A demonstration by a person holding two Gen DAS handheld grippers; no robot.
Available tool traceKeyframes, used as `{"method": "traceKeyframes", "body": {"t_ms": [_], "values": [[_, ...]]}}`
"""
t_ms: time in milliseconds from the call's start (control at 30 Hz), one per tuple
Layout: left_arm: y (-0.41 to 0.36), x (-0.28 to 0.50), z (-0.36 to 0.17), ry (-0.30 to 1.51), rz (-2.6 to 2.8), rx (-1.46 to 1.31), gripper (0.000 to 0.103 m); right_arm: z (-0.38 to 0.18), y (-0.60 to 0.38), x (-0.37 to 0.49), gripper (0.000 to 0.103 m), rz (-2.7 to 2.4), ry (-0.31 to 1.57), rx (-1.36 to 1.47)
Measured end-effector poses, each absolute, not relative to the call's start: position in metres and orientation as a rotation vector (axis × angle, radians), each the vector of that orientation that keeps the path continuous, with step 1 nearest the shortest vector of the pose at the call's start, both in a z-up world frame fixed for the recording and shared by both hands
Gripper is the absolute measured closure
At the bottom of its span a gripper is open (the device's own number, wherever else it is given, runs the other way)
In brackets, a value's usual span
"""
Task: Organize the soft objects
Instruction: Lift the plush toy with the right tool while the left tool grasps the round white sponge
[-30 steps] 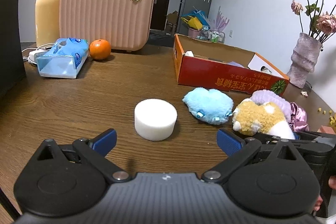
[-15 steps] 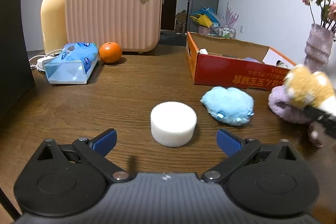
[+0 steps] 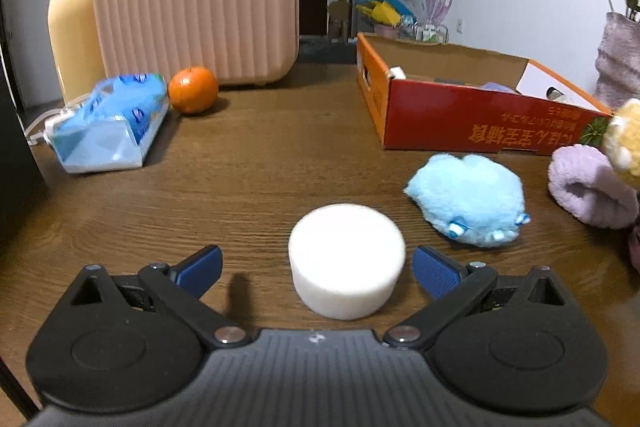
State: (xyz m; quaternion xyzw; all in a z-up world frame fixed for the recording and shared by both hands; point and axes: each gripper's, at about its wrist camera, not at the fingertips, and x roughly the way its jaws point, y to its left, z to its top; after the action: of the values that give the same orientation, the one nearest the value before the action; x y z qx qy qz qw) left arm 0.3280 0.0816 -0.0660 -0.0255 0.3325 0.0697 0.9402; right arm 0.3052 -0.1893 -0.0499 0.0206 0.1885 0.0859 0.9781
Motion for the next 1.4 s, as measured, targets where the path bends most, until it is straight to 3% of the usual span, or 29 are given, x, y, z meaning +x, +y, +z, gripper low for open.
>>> {"method": "traceKeyframes", "body": {"t_ms": [933, 1000, 1100, 1133, 1167, 1400], "values": [[0.090, 0.343, -0.075, 0.738, 0.168, -0.053, 0.000, -0.052, -0.187, 0.305, 0.053, 0.159, 0.392, 0.043], [0.089, 0.342, -0.074, 0.732, 0.154, -0.048, 0.006, -0.053, -0.187, 0.305, 0.053, 0.159, 0.394, 0.041], [0.083, 0.339, -0.072, 0.709, 0.112, -0.032, 0.027, -0.054, -0.186, 0.306, 0.053, 0.159, 0.396, 0.039], [0.081, 0.337, -0.071, 0.700, 0.097, -0.025, 0.040, -0.054, -0.186, 0.306, 0.053, 0.160, 0.396, 0.039], [0.079, 0.336, -0.071, 0.693, 0.086, -0.021, 0.044, -0.054, -0.186, 0.306, 0.053, 0.160, 0.397, 0.039], [0.076, 0.326, -0.059, 0.606, 0.079, -0.026, 0.045, -0.054, -0.186, 0.306, 0.053, 0.163, 0.397, 0.037]]}}
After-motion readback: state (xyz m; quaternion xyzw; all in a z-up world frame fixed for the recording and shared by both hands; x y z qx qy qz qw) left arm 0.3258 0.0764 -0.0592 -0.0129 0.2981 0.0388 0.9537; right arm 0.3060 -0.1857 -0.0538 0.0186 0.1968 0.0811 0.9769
